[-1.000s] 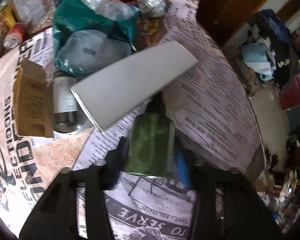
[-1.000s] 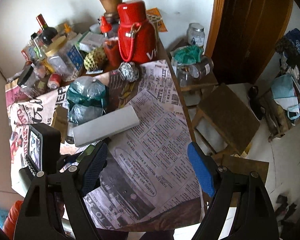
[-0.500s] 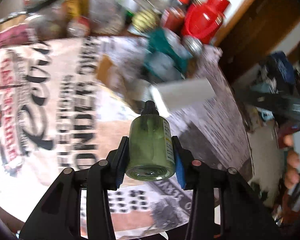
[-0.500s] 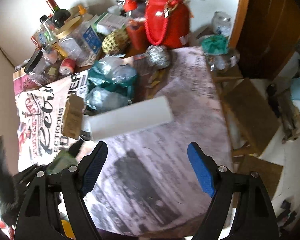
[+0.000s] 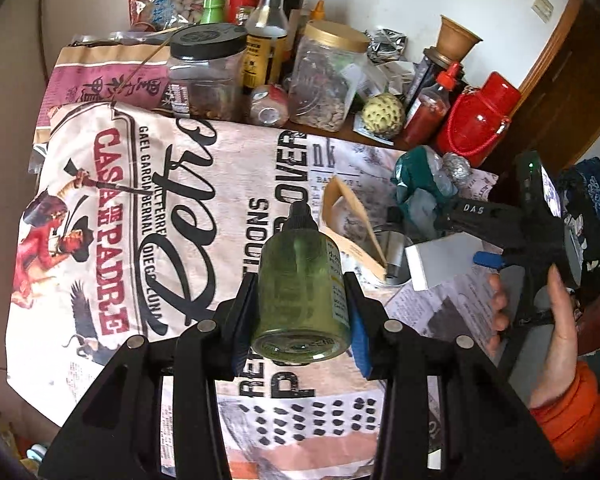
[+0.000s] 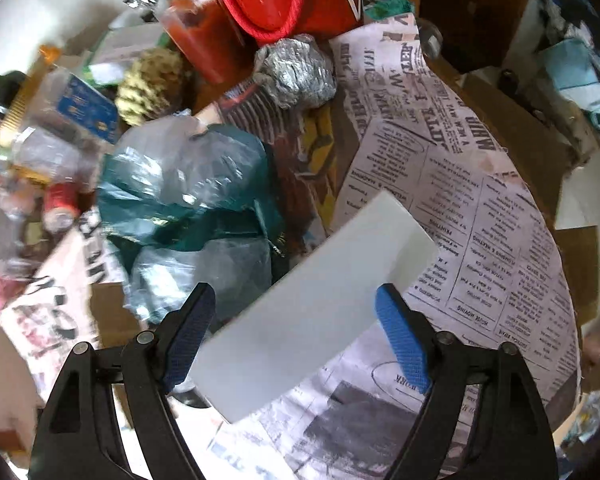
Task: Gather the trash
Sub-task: 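Grasp the white box with the right tool while left tool holds the green bottle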
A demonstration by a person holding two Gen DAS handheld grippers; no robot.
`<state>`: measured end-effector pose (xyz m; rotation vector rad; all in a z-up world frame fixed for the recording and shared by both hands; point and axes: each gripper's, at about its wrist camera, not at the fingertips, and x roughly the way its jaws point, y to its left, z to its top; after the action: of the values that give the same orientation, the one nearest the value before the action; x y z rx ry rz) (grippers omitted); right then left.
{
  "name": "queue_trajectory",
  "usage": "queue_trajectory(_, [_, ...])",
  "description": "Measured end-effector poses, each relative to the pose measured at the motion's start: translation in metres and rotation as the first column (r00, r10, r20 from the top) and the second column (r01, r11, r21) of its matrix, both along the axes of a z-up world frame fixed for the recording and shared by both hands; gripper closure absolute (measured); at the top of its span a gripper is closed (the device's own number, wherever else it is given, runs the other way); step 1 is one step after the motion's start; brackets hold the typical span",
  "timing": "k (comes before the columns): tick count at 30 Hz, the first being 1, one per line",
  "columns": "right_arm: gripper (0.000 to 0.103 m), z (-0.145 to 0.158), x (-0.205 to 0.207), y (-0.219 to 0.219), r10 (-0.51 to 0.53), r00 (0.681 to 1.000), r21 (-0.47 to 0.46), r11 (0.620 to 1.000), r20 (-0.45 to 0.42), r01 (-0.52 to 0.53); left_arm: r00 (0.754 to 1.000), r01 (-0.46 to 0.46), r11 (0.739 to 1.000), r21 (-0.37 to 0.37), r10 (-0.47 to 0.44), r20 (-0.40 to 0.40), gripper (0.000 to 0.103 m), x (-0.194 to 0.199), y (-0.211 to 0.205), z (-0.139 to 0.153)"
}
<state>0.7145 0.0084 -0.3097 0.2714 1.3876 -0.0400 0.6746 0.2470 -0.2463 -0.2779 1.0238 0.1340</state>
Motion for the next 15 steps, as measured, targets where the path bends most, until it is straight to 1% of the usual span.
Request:
queue_trajectory(3, [0.023,0.0,-0.006,0.01,0.039,0.999,-0.08,0.996,0.02,-0.037,1.0,0.013,1.0,-0.018,-0.013,-0.01,0.062,0.003,0.003,-0.003])
queue_trajectory(5, [0.023,-0.002,-0.015,0.016,0.094,0.995,-0.145,0.985,0.023,-0.09,1.0,0.025,1.0,-0.017,-0.025,-0.011,0.062,0.005,0.002,-0.003])
queue_trajectory(8, [0.02,-0.013,-0.028,0.019,0.177,0.984,-0.221,0.958,-0.036,-0.181,0.999,0.048,0.999,-0.008,-0.048,-0.004,0.062,0.013,-0.002,-0.001])
queue_trajectory(10, [0.02,-0.019,-0.037,0.014,0.207,0.975,-0.255,0.942,-0.077,-0.22,0.998,0.064,0.998,-0.01,-0.064,0.005,0.062,0.019,-0.006,0.002])
queue_trajectory(15, [0.021,-0.019,-0.057,-0.015,0.213,0.974,-0.208,0.952,-0.077,-0.225,0.994,0.106,0.994,-0.008,-0.106,0.018,0.062,0.03,-0.018,0.006])
